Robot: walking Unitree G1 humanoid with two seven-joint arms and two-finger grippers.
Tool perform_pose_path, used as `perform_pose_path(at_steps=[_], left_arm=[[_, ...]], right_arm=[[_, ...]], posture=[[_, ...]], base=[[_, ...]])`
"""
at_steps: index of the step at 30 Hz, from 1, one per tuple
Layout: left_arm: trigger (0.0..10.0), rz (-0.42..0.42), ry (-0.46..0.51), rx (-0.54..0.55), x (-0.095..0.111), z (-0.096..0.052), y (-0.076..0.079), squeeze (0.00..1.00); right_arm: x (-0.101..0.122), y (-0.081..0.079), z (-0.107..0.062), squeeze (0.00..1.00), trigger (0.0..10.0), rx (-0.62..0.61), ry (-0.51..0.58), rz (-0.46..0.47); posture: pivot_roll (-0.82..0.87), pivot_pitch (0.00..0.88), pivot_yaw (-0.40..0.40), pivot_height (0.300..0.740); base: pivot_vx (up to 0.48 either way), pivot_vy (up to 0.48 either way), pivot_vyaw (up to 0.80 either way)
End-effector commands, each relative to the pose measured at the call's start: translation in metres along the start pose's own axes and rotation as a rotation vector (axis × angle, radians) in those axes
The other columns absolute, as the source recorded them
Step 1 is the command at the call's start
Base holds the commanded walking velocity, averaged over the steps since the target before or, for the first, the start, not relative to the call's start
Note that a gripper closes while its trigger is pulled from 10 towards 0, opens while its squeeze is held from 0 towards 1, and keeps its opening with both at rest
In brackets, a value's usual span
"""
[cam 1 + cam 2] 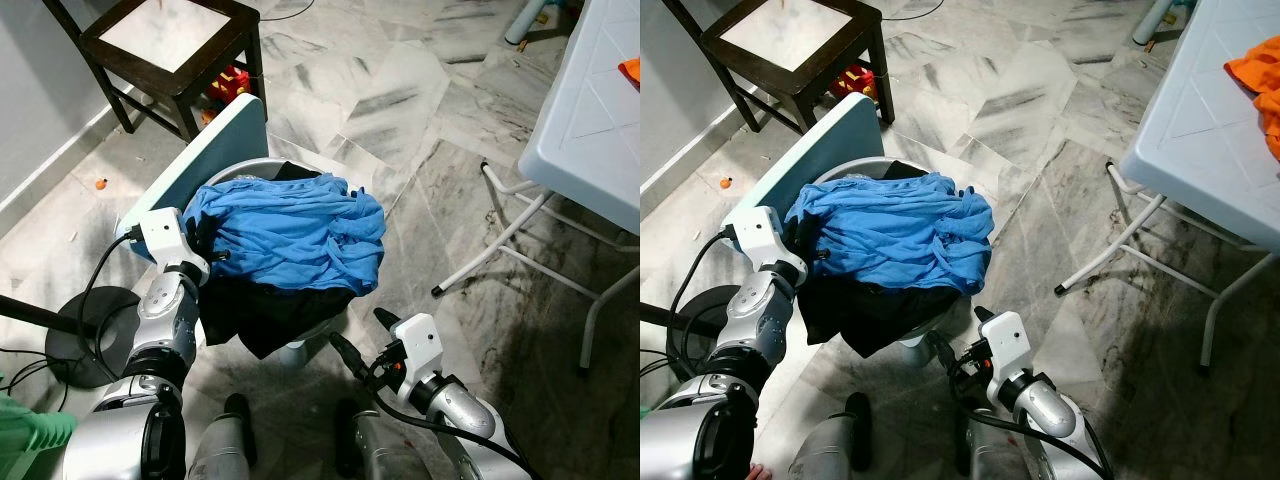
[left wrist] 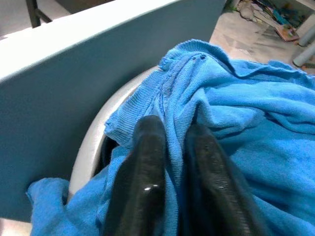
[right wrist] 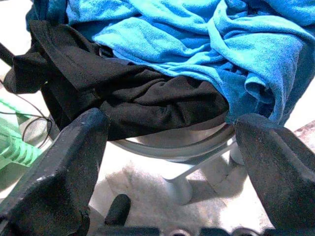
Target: Hang hanger
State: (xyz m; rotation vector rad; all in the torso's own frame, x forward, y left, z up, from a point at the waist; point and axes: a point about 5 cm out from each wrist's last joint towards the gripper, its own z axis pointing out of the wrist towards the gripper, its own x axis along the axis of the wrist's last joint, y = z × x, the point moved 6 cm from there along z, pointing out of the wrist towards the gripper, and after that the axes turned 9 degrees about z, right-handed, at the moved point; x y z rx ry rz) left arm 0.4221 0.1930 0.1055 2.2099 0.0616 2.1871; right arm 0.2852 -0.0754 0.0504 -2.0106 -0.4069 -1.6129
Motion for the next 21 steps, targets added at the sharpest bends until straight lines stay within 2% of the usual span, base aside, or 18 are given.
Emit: perform_pose_path(at_steps=[1, 3, 10, 12, 19, 21], left_arm=[[0.0, 0.024, -0.006, -0.026, -0.004, -0.002, 0.005, 0.0], [0.0, 0.033, 0.002, -0.025, -0.003, -0.002, 0.005, 0.0], [0.0, 0.18, 0.137, -0.037, 0.023, -0.002, 0.011, 0.0], [0.0, 0.225, 0.189, -0.064, 0.035, -0.001, 0.019, 0.0], [0.0, 0.293, 0.266, -0.103, 0.049, -0.003, 0.032, 0.0], [0.0, 0.336, 0.322, -0.145, 0.059, -0.006, 0.044, 0.0]], right_arm=[[-0.004, 0.003, -0.004, 0.0, 10.0, -0.009, -0.008, 0.021], [-0.002, 0.004, -0.004, 0.0, 10.0, -0.01, -0.003, 0.024], [0.008, 0.004, -0.002, 0.0, 10.0, -0.008, 0.026, 0.05], [0.008, 0.003, 0.0, 0.0, 10.0, -0.005, 0.028, 0.051], [0.01, 0.004, 0.003, 0.0, 10.0, -0.008, 0.031, 0.052], [0.01, 0.006, 0.004, 0.0, 10.0, -0.014, 0.033, 0.053]], posture=[[-0.08, 0.346, -0.055, 0.74], [-0.08, 0.346, -0.055, 0.74], [-0.08, 0.343, -0.056, 0.74], [-0.07, 0.341, -0.056, 0.74], [-0.07, 0.336, -0.053, 0.74], [-0.06, 0.334, -0.05, 0.74]], base=[[0.0, 0.0, 0.0], [0.0, 0.0, 0.0], [0.0, 0.0, 0.0], [0.0, 0.0, 0.0], [0.0, 0.0, 0.0], [0.0, 0.0, 0.0]])
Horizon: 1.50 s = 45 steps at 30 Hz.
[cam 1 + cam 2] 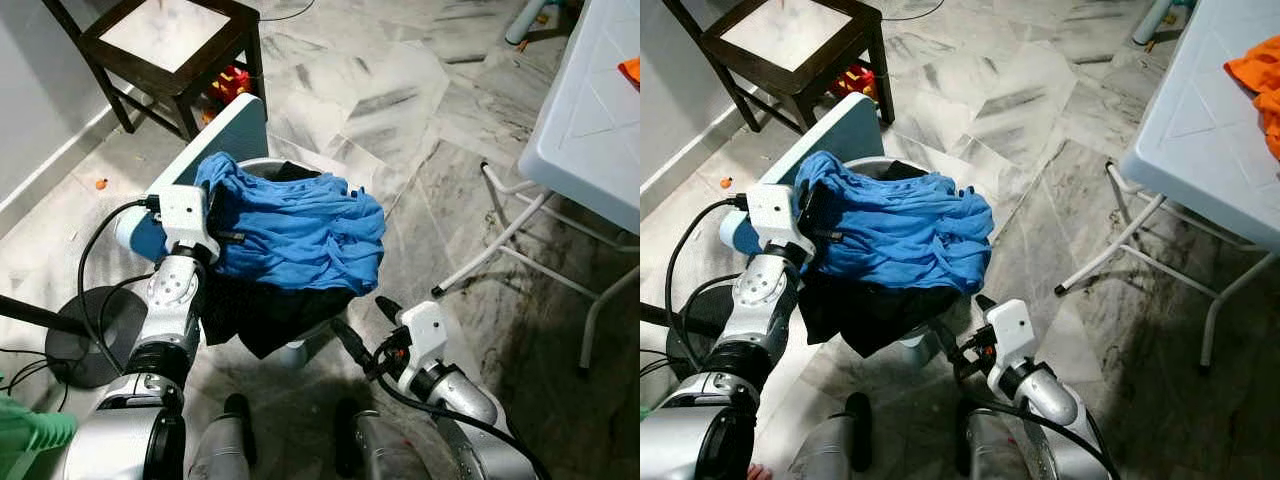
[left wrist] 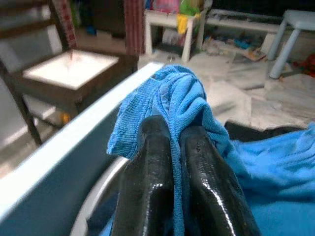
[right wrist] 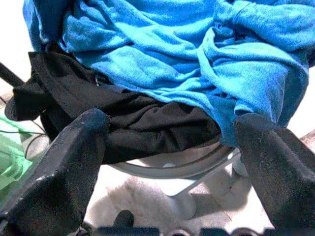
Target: Hang hanger
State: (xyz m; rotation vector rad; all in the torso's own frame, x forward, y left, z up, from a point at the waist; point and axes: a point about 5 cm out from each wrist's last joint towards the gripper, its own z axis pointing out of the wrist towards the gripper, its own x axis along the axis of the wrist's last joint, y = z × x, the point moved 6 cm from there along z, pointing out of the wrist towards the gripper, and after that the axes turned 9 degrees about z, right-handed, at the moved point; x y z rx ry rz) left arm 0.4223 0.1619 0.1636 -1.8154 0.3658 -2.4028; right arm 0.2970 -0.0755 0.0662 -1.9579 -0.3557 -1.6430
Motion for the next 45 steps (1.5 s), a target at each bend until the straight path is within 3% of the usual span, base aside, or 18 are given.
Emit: perform_pose_path(at_steps=[1, 5, 6, 11, 15, 17, 18, 19, 20, 23, 24, 27, 29, 34, 38, 41, 43, 45], left_arm=[[0.0, 0.035, 0.042, -0.038, 0.006, -0.003, 0.01, 0.0], [0.0, 0.095, 0.136, -0.131, 0.026, -0.007, 0.03, 0.0], [0.0, 0.128, 0.178, -0.216, 0.032, -0.016, 0.047, 0.0], [0.0, 0.163, 0.184, -0.293, 0.026, -0.03, 0.062, 0.0], [0.0, 0.2, 0.04, -0.396, -0.027, -0.077, 0.08, 0.0], [0.0, 0.202, 0.003, -0.401, -0.037, -0.085, 0.08, 0.0], [2.5, 0.218, -0.05, -0.393, -0.051, -0.094, 0.078, 0.0], [2.5, 0.229, -0.081, -0.385, -0.058, -0.099, 0.076, 0.0], [10.0, 0.237, -0.117, -0.379, -0.065, -0.103, 0.074, 0.0], [10.0, 0.25, -0.192, -0.355, -0.079, -0.107, 0.067, 0.0], [10.0, 0.252, -0.237, -0.323, -0.086, -0.108, 0.06, 1.0], [10.0, 0.27, -0.239, -0.296, -0.086, -0.104, 0.051, 1.0], [10.0, 0.333, -0.214, -0.232, -0.079, -0.094, 0.037, 1.0], [10.0, 0.445, -0.134, -0.201, -0.063, -0.086, 0.03, 1.0], [10.0, 0.506, -0.051, -0.28, -0.05, -0.088, 0.047, 1.0], [10.0, 0.475, -0.032, -0.314, -0.047, -0.091, 0.058, 1.0], [10.0, 0.423, -0.007, -0.396, -0.042, -0.102, 0.079, 1.0], [10.0, 0.425, 0.001, -0.417, -0.042, -0.106, 0.083, 1.0]], right_arm=[[-0.008, 0.003, -0.004, 0.0, 10.0, -0.017, -0.02, 0.021], [-0.007, 0.005, -0.002, 0.0, 10.0, -0.023, -0.017, 0.023], [-0.006, 0.006, 0.0, 0.0, 10.0, -0.027, -0.014, 0.025], [-0.005, 0.006, 0.003, 0.0, 10.0, -0.029, -0.011, 0.025], [-0.005, 0.008, 0.004, 0.0, 10.0, -0.032, -0.008, 0.024], [-0.005, 0.008, 0.004, 0.0, 10.0, -0.033, -0.008, 0.024], [-0.006, 0.009, 0.003, 0.0, 10.0, -0.035, -0.012, 0.024], [-0.007, 0.009, 0.003, 0.0, 10.0, -0.035, -0.014, 0.024], [-0.007, 0.01, 0.002, 0.0, 10.0, -0.034, -0.018, 0.023], [-0.009, 0.01, 0.002, 0.0, 10.0, -0.03, -0.025, 0.021], [-0.009, 0.01, 0.002, 0.0, 10.0, -0.027, -0.029, 0.018], [-0.009, 0.01, 0.002, 0.0, 10.0, -0.025, -0.03, 0.017], [-0.009, 0.01, 0.003, 0.0, 10.0, -0.021, -0.031, 0.014], [-0.009, 0.01, 0.003, 0.0, 10.0, -0.019, -0.034, 0.012], [-0.011, 0.01, 0.002, 0.0, 10.0, -0.019, -0.036, 0.013], [-0.012, 0.009, 0.002, 0.0, 10.0, -0.017, -0.037, 0.013], [-0.012, 0.008, 0.003, 0.0, 10.0, -0.017, -0.037, 0.014], [-0.012, 0.008, 0.003, 0.0, 10.0, -0.017, -0.037, 0.014]], posture=[[-0.06, 0.334, -0.05, 0.74], [-0.04, 0.321, -0.041, 0.74], [-0.04, 0.317, -0.039, 0.74], [-0.03, 0.312, -0.034, 0.74], [-0.02, 0.313, -0.035, 0.74], [-0.02, 0.313, -0.035, 0.74], [-0.02, 0.313, -0.035, 0.74], [-0.02, 0.319, -0.041, 0.74], [-0.02, 0.321, -0.044, 0.74], [-0.02, 0.324, -0.048, 0.74], [-0.02, 0.324, -0.051, 0.74], [-0.02, 0.324, -0.053, 0.74], [-0.02, 0.323, -0.056, 0.74], [-0.02, 0.321, -0.055, 0.74], [-0.02, 0.323, -0.053, 0.74], [-0.02, 0.323, -0.051, 0.74], [-0.02, 0.325, -0.049, 0.74], [-0.02, 0.325, -0.049, 0.74]], base=[[0.0, 0.0, 0.0], [0.0, 0.0, 0.0], [0.0, 0.0, 0.0], [0.0, 0.0, 0.0], [0.0, 0.0, 0.0], [0.0, 0.0, 0.0], [0.0, 0.0, 0.0], [0.0, 0.0, 0.0], [0.0, 0.0, 0.0], [0.0, 0.0, 0.0], [0.0, 0.0, 0.0], [0.0, 0.0, 0.0], [0.0, 0.0, 0.0], [0.0, 0.0, 0.0], [0.0, 0.0, 0.0], [0.0, 0.0, 0.0], [0.0, 0.0, 0.0], [0.0, 0.0, 0.0]])
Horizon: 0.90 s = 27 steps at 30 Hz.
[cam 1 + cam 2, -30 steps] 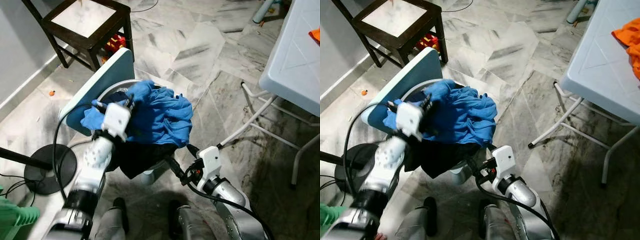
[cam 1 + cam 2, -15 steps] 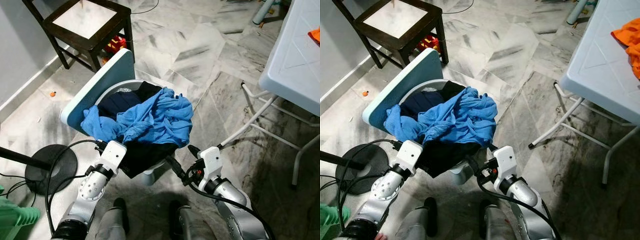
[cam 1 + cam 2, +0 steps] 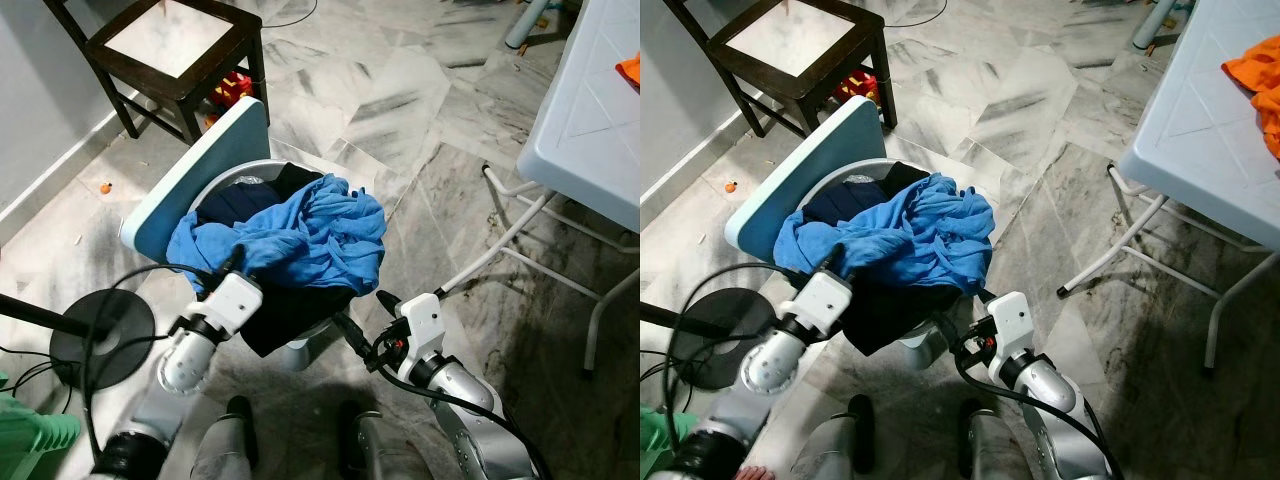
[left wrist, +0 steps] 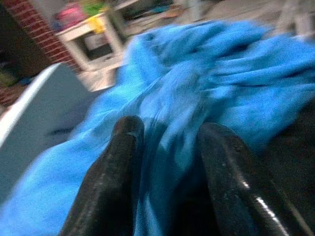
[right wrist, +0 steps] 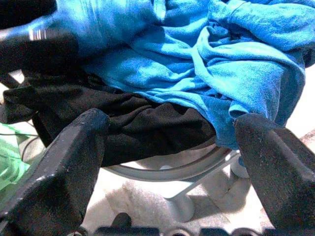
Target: Hang hanger
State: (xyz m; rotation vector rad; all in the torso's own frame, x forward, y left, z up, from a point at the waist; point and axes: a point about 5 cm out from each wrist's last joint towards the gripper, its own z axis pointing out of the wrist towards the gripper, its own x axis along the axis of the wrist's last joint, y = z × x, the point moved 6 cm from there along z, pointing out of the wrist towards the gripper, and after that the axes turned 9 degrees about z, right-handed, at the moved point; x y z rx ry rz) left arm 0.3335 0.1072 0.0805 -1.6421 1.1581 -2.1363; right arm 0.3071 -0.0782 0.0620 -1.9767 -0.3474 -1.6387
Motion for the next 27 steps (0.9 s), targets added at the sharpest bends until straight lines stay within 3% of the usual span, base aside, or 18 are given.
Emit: perform_pose_path(at_steps=[1, 2, 3, 4, 5, 6, 7, 8, 12, 16, 19, 27], left_arm=[[10.0, 0.016, 0.008, -0.037, 0.002, -0.008, 0.01, 1.0], [10.0, 0.018, -0.008, -0.036, -0.001, -0.011, 0.011, 0.69], [10.0, 0.019, -0.019, -0.036, -0.003, -0.013, 0.012, 0.69], [10.0, 0.015, -0.031, -0.031, -0.006, -0.016, 0.013, 0.17], [10.0, 0.018, -0.046, -0.015, -0.008, -0.019, 0.01, 0.35], [10.0, 0.021, -0.054, -0.004, -0.009, -0.021, 0.008, 0.35], [10.0, 0.012, -0.061, 0.016, -0.01, -0.024, 0.005, 0.91], [10.0, 0.015, -0.063, 0.031, -0.01, -0.026, 0.002, 1.0], [10.0, -0.005, -0.089, 0.108, -0.01, -0.031, -0.012, 1.0], [10.0, -0.044, -0.114, 0.119, -0.011, -0.034, -0.01, 1.0], [10.0, -0.057, -0.116, 0.119, -0.011, -0.031, -0.009, 1.0], [10.0, -0.21, -0.157, 0.125, -0.011, -0.009, -0.01, 1.0]], right_arm=[[-0.01, -0.001, -0.004, 0.0, 10.0, -0.003, -0.026, 0.013], [-0.01, -0.001, -0.004, 0.0, 10.0, -0.003, -0.026, 0.013], [-0.01, -0.001, -0.004, 0.0, 10.0, -0.003, -0.026, 0.013], [-0.011, -0.001, -0.004, 0.0, 10.0, -0.003, -0.026, 0.013], [-0.011, -0.001, -0.004, 0.0, 10.0, -0.003, -0.027, 0.014], [-0.011, -0.001, -0.004, 0.0, 10.0, -0.003, -0.027, 0.014], [-0.011, -0.001, -0.004, 0.0, 10.0, -0.004, -0.029, 0.016], [-0.012, -0.001, -0.005, 0.0, 10.0, -0.003, -0.03, 0.016], [-0.013, -0.003, -0.005, 0.0, 10.0, 0.005, -0.036, 0.013], [-0.014, -0.004, -0.004, 0.0, 10.0, 0.008, -0.036, 0.013], [-0.014, -0.005, -0.004, 0.0, 10.0, 0.01, -0.035, 0.014], [-0.014, -0.005, -0.003, 0.0, 10.0, 0.011, -0.035, 0.01]], posture=[[-0.01, 0.327, -0.049, 0.74], [-0.01, 0.327, -0.049, 0.74], [-0.01, 0.327, -0.049, 0.74], [-0.01, 0.329, -0.049, 0.74], [-0.01, 0.332, -0.05, 0.74], [-0.01, 0.332, -0.049, 0.74], [-0.01, 0.332, -0.049, 0.74], [-0.01, 0.335, -0.052, 0.74], [-0.01, 0.337, -0.054, 0.74], [-0.01, 0.338, -0.054, 0.74], [0.0, 0.338, -0.054, 0.74], [-0.01, 0.336, -0.051, 0.74]], base=[[0.0, 0.0, 0.0], [0.0, 0.0, 0.0], [0.0, 0.0, 0.0], [0.0, 0.0, 0.0], [0.0, 0.0, 0.0], [0.0, 0.0, 0.0], [0.0, 0.0, 0.0], [0.0, 0.0, 0.0], [0.0, 0.0, 0.0], [0.0, 0.0, 0.0], [0.0, 0.0, 0.0], [0.0, 0.0, 0.0]])
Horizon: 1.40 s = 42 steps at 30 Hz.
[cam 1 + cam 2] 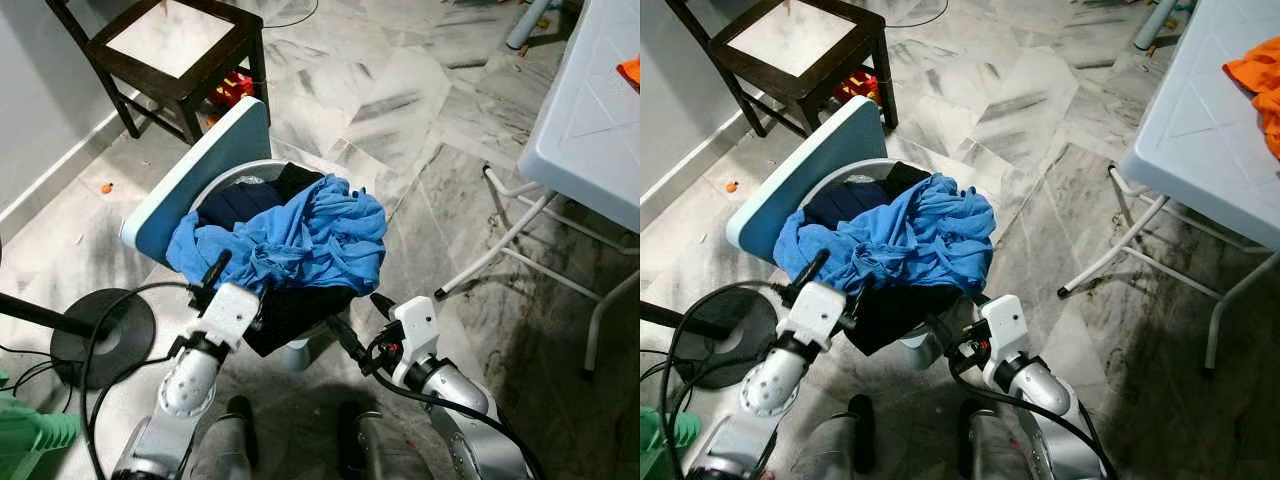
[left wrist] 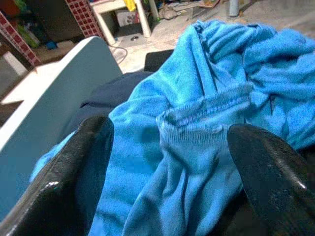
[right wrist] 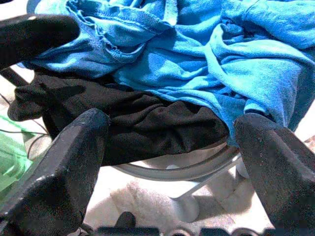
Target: Hang hanger
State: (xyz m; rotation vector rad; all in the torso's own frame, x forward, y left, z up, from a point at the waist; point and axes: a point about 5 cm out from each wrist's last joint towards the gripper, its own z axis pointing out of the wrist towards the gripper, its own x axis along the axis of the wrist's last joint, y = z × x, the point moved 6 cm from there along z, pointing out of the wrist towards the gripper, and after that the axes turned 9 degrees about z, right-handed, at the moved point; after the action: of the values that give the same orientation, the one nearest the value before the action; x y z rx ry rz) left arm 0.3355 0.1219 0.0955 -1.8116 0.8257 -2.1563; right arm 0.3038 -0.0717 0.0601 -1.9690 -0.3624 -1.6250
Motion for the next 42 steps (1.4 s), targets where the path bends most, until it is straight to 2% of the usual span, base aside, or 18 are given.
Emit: perform_pose_path(at_steps=[1, 4, 5, 8, 12, 13, 15, 16, 17, 18, 19, 23, 28, 32, 38, 42], left_arm=[[10.0, -0.039, -0.071, -0.031, -0.016, -0.005, 0.009, 1.0], [10.0, -0.089, -0.107, -0.037, -0.02, -0.001, 0.01, 0.95], [10.0, -0.136, -0.127, -0.037, -0.022, 0.0, 0.011, 0.0], [10.0, -0.196, -0.149, -0.059, -0.023, 0.001, 0.017, 0.0], [10.0, -0.225, -0.167, -0.103, -0.023, -0.005, 0.025, 0.0], [8.5, -0.21, -0.161, -0.121, -0.023, -0.008, 0.027, 0.0], [8.5, -0.194, -0.156, -0.143, -0.023, -0.011, 0.03, 0.0], [6.8, -0.183, -0.15, -0.149, -0.022, -0.011, 0.031, 0.0], [3.1, -0.171, -0.143, -0.157, -0.02, -0.012, 0.032, 0.0], [1.8, -0.169, -0.141, -0.16, -0.02, -0.013, 0.032, 0.0], [0.0, -0.175, -0.144, -0.165, -0.021, -0.014, 0.033, 0.0], [0.0, -0.164, -0.155, -0.167, -0.023, -0.015, 0.033, 0.0], [0.0, -0.09, -0.187, -0.14, -0.033, -0.018, 0.025, 0.0], [0.0, -0.084, -0.195, -0.129, -0.037, -0.016, 0.021, 0.0], [0.0, -0.05, -0.184, -0.112, -0.042, -0.007, 0.008, 0.0], [0.0, -0.048, -0.183, -0.106, -0.043, -0.005, 0.005, 0.0]], right_arm=[[-0.01, 0.001, -0.004, 0.0, 10.0, -0.008, -0.029, 0.01], [-0.01, 0.002, -0.005, 0.0, 10.0, -0.011, -0.028, 0.009], [-0.01, 0.002, -0.005, 0.0, 10.0, -0.013, -0.028, 0.008], [-0.011, 0.002, -0.006, 0.0, 10.0, -0.015, -0.029, 0.008], [-0.011, 0.003, -0.006, 0.0, 10.0, -0.018, -0.029, 0.008], [-0.011, 0.002, -0.006, 0.0, 10.0, -0.018, -0.029, 0.008], [-0.011, 0.002, -0.006, 0.0, 10.0, -0.018, -0.029, 0.008], [-0.011, 0.002, -0.006, 0.0, 10.0, -0.018, -0.029, 0.008], [-0.011, 0.002, -0.006, 0.0, 10.0, -0.017, -0.029, 0.007], [-0.011, 0.002, -0.006, 0.0, 10.0, -0.017, -0.029, 0.008], [-0.012, 0.002, -0.005, 0.0, 10.0, -0.016, -0.031, 0.007], [-0.012, 0.002, -0.005, 0.0, 10.0, -0.014, -0.032, 0.006], [-0.012, 0.001, -0.005, 0.0, 10.0, -0.014, -0.033, 0.006], [-0.013, 0.001, -0.006, 0.0, 10.0, -0.014, -0.035, 0.006], [-0.014, 0.002, -0.006, 0.0, 10.0, -0.016, -0.037, 0.006], [-0.014, 0.003, -0.006, 0.0, 10.0, -0.018, -0.037, 0.005]], posture=[[-0.01, 0.336, -0.051, 0.74], [-0.02, 0.335, -0.049, 0.74], [-0.02, 0.335, -0.048, 0.74], [-0.02, 0.334, -0.046, 0.74], [-0.02, 0.335, -0.044, 0.74], [-0.02, 0.335, -0.044, 0.74], [-0.02, 0.335, -0.044, 0.74], [-0.02, 0.337, -0.044, 0.74], [-0.02, 0.336, -0.045, 0.74], [-0.02, 0.336, -0.045, 0.74], [-0.02, 0.336, -0.045, 0.74], [-0.02, 0.337, -0.048, 0.74], [-0.02, 0.336, -0.048, 0.74], [-0.02, 0.336, -0.048, 0.74], [-0.02, 0.336, -0.047, 0.74], [-0.02, 0.335, -0.047, 0.74]], base=[[0.0, 0.0, 0.0], [0.0, 0.0, 0.0], [0.0, 0.0, 0.0], [0.0, 0.0, 0.0], [0.0, 0.0, 0.0], [0.0, 0.0, 0.0], [0.0, 0.0, 0.0], [0.0, 0.0, 0.0], [0.0, 0.0, 0.0], [0.0, 0.0, 0.0], [0.0, 0.0, 0.0], [0.0, 0.0, 0.0], [0.0, 0.0, 0.0], [0.0, 0.0, 0.0], [0.0, 0.0, 0.0], [0.0, 0.0, 0.0]])
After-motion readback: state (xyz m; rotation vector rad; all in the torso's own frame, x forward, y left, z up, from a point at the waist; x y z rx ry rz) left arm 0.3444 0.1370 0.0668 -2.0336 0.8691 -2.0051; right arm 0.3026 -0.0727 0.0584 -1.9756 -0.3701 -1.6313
